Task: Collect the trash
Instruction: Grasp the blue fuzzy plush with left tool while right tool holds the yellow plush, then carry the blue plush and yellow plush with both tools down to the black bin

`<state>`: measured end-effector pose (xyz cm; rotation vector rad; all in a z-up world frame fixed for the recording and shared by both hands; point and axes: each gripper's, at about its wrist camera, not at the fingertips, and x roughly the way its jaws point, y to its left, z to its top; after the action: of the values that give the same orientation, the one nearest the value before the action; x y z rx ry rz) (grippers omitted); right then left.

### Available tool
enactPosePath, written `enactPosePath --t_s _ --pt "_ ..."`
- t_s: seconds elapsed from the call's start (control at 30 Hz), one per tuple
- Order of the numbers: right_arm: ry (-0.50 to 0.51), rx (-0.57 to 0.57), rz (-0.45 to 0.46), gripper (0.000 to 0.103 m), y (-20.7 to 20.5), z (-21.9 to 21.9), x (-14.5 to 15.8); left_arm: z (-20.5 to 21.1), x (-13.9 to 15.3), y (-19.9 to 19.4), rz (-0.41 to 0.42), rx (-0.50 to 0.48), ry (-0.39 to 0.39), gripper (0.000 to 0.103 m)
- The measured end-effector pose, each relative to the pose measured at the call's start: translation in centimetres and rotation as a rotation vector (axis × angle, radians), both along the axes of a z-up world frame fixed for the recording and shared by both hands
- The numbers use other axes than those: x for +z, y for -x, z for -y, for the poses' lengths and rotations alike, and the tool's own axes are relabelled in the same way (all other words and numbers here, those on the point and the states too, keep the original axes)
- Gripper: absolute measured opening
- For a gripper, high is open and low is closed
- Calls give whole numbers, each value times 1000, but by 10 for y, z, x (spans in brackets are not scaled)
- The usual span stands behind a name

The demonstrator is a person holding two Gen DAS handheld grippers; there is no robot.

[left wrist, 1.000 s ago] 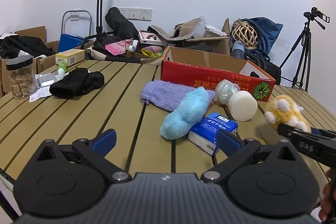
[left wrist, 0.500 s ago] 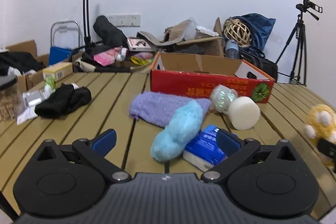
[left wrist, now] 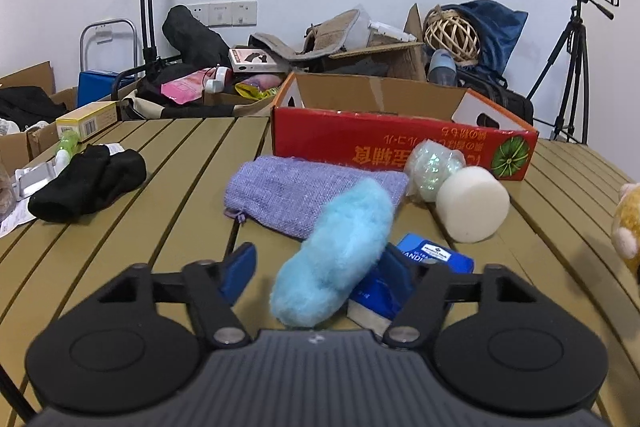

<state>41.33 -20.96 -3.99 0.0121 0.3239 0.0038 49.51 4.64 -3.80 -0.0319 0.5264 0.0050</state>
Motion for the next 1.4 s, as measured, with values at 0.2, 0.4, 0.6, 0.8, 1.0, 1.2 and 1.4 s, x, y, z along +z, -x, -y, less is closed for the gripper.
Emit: enactPosePath --t_s 0.2,0.4,0.6,0.8,1.0,1.2,1.4 --pt "6 7 -9 45 -3 0 -3 -2 -4 -4 3 -9 24 37" --pt "4 13 -8 45 -3 3 -1 -4 -2 2 28 2 25 36" --pt "8 28 -1 45 1 3 1 -7 6 11 63 20 11 36" --pt "-2 32 21 45 14 10 5 -1 20 31 103 19 -8 36" --pt "7 40 39 45 30 13 10 10 34 62 146 12 -42 36" --pt "27 61 56 45 50 15 12 17 40 93 155 4 -42 36" --pt "42 84 60 45 75 17 8 15 37 123 143 9 -4 36"
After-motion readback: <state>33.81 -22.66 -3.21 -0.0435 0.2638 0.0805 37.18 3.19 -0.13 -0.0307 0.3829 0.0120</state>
